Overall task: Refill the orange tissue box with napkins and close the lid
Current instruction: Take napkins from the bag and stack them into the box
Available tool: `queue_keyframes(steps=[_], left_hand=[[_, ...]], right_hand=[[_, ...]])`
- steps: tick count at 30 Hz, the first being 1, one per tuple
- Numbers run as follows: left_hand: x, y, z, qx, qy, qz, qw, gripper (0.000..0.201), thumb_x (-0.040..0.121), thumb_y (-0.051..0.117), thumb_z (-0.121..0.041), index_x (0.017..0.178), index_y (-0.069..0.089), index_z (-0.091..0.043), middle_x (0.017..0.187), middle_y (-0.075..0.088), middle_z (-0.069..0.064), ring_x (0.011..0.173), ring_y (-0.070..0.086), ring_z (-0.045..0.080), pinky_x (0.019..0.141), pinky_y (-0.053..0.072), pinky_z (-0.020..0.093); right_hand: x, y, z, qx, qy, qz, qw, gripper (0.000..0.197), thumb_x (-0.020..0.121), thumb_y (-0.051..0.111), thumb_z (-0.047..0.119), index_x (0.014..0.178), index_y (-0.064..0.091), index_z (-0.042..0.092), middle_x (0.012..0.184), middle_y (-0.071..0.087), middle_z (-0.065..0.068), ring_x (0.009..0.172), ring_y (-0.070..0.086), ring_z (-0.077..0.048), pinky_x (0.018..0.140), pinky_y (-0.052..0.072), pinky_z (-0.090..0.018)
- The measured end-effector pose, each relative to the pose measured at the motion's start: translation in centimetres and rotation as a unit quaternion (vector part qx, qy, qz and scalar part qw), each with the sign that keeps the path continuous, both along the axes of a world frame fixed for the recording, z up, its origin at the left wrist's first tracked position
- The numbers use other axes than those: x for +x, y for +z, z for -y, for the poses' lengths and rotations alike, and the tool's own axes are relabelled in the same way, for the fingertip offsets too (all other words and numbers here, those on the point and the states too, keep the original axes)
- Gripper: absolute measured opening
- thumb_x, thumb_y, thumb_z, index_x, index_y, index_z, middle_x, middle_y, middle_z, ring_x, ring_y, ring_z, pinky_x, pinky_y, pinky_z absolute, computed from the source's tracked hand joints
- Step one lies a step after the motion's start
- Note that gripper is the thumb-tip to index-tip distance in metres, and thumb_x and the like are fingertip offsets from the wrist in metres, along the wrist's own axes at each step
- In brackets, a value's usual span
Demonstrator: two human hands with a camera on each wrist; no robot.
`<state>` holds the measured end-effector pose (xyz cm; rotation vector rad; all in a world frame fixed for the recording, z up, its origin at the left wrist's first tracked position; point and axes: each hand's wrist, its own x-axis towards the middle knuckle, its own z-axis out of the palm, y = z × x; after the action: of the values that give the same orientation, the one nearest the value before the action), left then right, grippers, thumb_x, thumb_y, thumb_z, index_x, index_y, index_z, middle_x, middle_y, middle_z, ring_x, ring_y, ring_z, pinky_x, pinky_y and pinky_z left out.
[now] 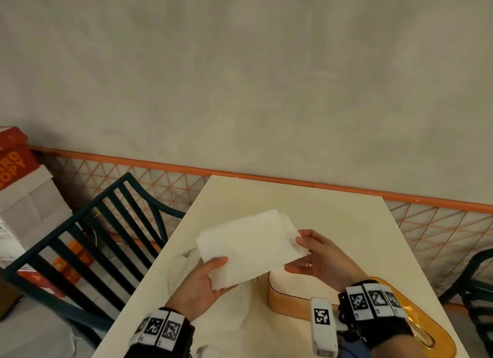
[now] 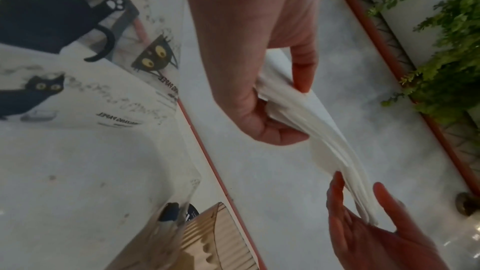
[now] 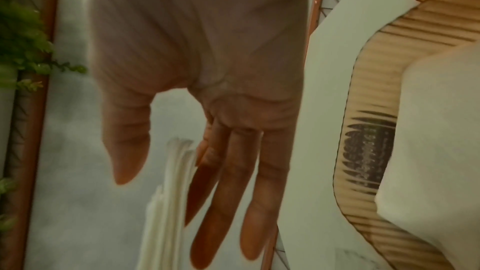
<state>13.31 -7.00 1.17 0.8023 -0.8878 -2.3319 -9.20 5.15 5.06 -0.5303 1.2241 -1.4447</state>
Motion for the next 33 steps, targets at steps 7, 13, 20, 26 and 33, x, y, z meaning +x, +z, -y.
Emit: queue_keyframes(steps=[7, 13, 20, 26, 33], left_hand=[[-2.0, 0.9, -0.4, -0.021, -0.047, 0.005, 0.999, 0.058, 0.075, 0.075, -0.016, 0.129, 0.055, -0.021, 0.122, 0.067, 0.007, 0.11, 0.064, 0.024, 0.08, 0.059, 0.038], [-3.4, 0.5, -0.4, -0.027, -0.038, 0.008, 0.999, 0.052, 0.08, 0.07, -0.016, 0.129, 0.053, -0.02, 0.12, 0.067, 0.007, 0.11, 0.062, 0.025, 0.069, 0.059, 0.035], [-4.7, 0.8, -0.8, -0.021, -0.099, 0.055, 0.993, 0.047, 0.077, 0.065, -0.021, 0.122, 0.059, -0.01, 0.114, 0.07, 0.013, 0.106, 0.065, 0.029, 0.073, 0.058, 0.038], [-7.1, 0.3, -1.0, 0.028, -0.14, 0.072, 0.987, 0.035, 0.084, 0.062, -0.014, 0.118, 0.058, -0.006, 0.111, 0.067, 0.017, 0.099, 0.064, 0.031, 0.064, 0.06, 0.041], [-12.1, -1.0, -0.1, -0.187, -0.133, 0.24, 0.943, 0.043, 0.088, 0.061, -0.005, 0.129, 0.049, -0.003, 0.128, 0.057, 0.017, 0.112, 0.056, 0.031, 0.085, 0.053, 0.04]], right_hand=[[0.1, 0.5, -0.1, 0.062, 0.046, -0.097, 0.992, 0.038, 0.084, 0.064, 0.008, 0.121, 0.056, 0.011, 0.118, 0.066, -0.008, 0.106, 0.063, -0.026, 0.081, 0.056, -0.043], [0.3, 0.2, -0.4, 0.044, 0.04, -0.079, 0.995, 0.04, 0.083, 0.067, 0.012, 0.121, 0.057, 0.014, 0.116, 0.069, -0.006, 0.107, 0.065, -0.026, 0.084, 0.056, -0.041], [0.0, 0.0, -0.9, 0.079, 0.004, -0.125, 0.989, 0.03, 0.087, 0.062, 0.018, 0.116, 0.058, 0.013, 0.112, 0.068, -0.009, 0.1, 0.065, -0.025, 0.076, 0.054, -0.034], [-1.7, -1.0, -1.8, 0.089, -0.094, -0.091, 0.987, 0.026, 0.091, 0.056, 0.013, 0.117, 0.055, 0.013, 0.11, 0.065, -0.009, 0.097, 0.062, -0.026, 0.072, 0.053, -0.034], [-5.4, -2.8, -3.0, 0.204, -0.144, -0.216, 0.944, 0.034, 0.086, 0.058, 0.0, 0.118, 0.051, 0.001, 0.121, 0.059, -0.019, 0.108, 0.058, -0.037, 0.092, 0.051, -0.05]])
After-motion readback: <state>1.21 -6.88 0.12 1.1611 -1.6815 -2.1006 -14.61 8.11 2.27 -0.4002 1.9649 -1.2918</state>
